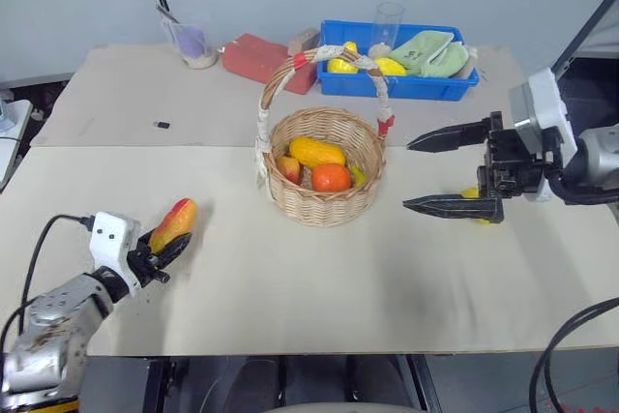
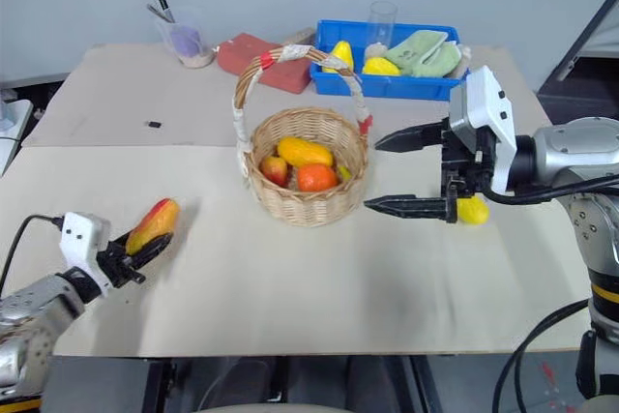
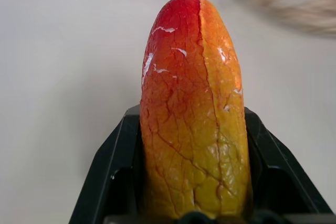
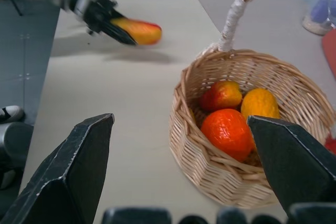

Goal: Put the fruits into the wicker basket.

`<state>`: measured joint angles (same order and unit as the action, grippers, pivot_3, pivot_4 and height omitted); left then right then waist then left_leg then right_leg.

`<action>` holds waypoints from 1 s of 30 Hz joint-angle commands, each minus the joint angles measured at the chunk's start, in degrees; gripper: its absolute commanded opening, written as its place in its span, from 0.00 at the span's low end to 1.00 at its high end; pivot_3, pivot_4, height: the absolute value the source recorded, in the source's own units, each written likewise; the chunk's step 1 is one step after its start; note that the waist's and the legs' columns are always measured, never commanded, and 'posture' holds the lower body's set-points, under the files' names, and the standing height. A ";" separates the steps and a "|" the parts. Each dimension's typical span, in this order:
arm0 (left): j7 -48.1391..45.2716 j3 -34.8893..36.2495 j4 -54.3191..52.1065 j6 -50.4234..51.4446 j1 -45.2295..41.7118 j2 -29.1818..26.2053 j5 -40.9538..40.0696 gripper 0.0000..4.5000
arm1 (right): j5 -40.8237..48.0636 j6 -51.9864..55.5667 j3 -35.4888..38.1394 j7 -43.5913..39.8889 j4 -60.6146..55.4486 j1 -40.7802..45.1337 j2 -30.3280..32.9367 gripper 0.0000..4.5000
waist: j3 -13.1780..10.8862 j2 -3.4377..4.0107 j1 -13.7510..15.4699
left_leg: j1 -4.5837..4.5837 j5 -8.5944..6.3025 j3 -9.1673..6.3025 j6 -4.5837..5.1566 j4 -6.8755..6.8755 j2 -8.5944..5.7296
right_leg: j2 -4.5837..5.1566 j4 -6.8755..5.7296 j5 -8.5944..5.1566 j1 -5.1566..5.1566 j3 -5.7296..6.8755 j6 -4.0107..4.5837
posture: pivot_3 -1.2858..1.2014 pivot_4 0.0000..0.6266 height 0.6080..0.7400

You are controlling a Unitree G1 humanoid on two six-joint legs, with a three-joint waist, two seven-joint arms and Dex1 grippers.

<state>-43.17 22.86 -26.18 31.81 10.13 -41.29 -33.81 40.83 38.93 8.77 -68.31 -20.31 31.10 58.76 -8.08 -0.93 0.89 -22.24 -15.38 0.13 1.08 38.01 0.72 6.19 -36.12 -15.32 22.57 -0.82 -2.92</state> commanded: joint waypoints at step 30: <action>-7.04 -32.86 20.20 -16.59 -47.59 14.64 17.00 0.99 | -8.03 -2.07 12.31 15.63 0.33 -17.63 2.84 1.00 | -0.01 -0.03 -0.21 | -0.10 -0.18 -0.04 0.39 0.93 -0.02 | -0.91 -0.06 0.06 -0.29 -0.17 -0.11 | 0.52 0.24 1.00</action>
<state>-48.37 -11.42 -2.80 15.32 -37.36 -25.86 -15.65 36.45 39.60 21.29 -54.11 -21.88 13.76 60.86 -8.10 -0.95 0.69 -22.33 -15.56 0.12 1.46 38.94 0.69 5.29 -36.17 -15.27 22.28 -1.03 -3.03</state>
